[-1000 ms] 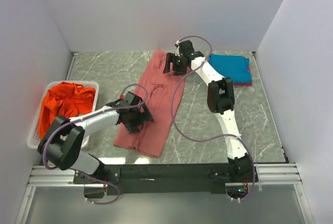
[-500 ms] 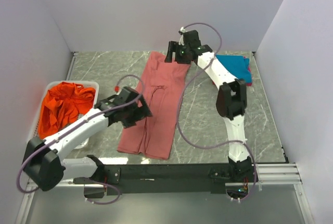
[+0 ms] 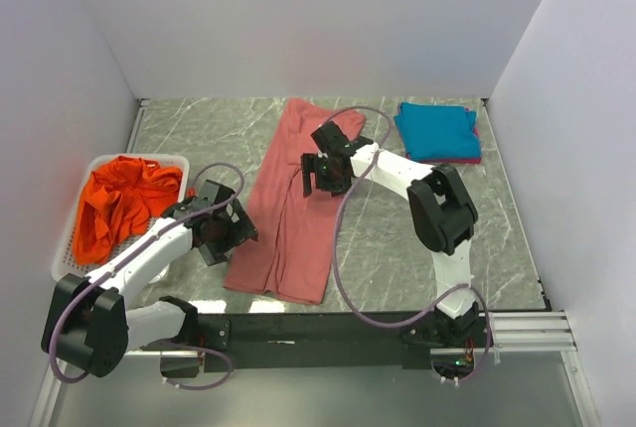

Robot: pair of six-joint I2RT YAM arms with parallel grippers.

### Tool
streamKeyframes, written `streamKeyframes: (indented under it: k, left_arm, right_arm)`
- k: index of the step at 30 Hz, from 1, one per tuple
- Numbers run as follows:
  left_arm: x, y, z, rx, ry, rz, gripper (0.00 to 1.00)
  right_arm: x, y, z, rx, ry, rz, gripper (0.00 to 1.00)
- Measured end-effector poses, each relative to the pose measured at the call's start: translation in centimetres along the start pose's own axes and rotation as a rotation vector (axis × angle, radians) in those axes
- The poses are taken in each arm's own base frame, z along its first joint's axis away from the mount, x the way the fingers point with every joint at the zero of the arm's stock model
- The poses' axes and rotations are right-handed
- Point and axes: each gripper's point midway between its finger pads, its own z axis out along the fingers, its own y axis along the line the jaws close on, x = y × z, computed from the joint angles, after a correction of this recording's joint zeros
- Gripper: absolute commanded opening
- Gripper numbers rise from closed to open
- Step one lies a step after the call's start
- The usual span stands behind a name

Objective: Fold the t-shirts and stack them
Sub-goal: Fold the tshirt

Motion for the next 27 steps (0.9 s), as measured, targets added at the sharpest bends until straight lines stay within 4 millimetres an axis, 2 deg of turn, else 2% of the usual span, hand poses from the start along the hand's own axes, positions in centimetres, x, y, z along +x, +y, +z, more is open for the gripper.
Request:
streamKeyframes:
  k: [4,13,21,24,27]
  left_arm:
    - [0.5,0.6,-0.2,-0.016,0.016,0.012,0.99]
    - [1.7,1.2,-0.5,-0.019,0.062,0.01,0.99]
    - [2.9,1.3,-0.3,0.002,0.117,0.015,1.0]
    - [4.2,1.4,0.3,0.03,0.163,0.014,0.99]
    - [5.5,1.4,0.8,0.059,0.219,0.018,1.0]
  right_arm:
    - [1.1,-2.5,2.6,0.058,0.063,0.046,0.86]
    - [-3.6,-5.3,3.5,0.038,0.04,0.136,0.86]
    - [-9.4,-9.3,4.3,0.045,-0.013,0.142,0.86]
    - [-10.2,-10.4,4.0,0.064,-0.022,0.126,0.87]
    - [-9.7,-10.8,2.9,0.064,-0.029,0.11,0.87]
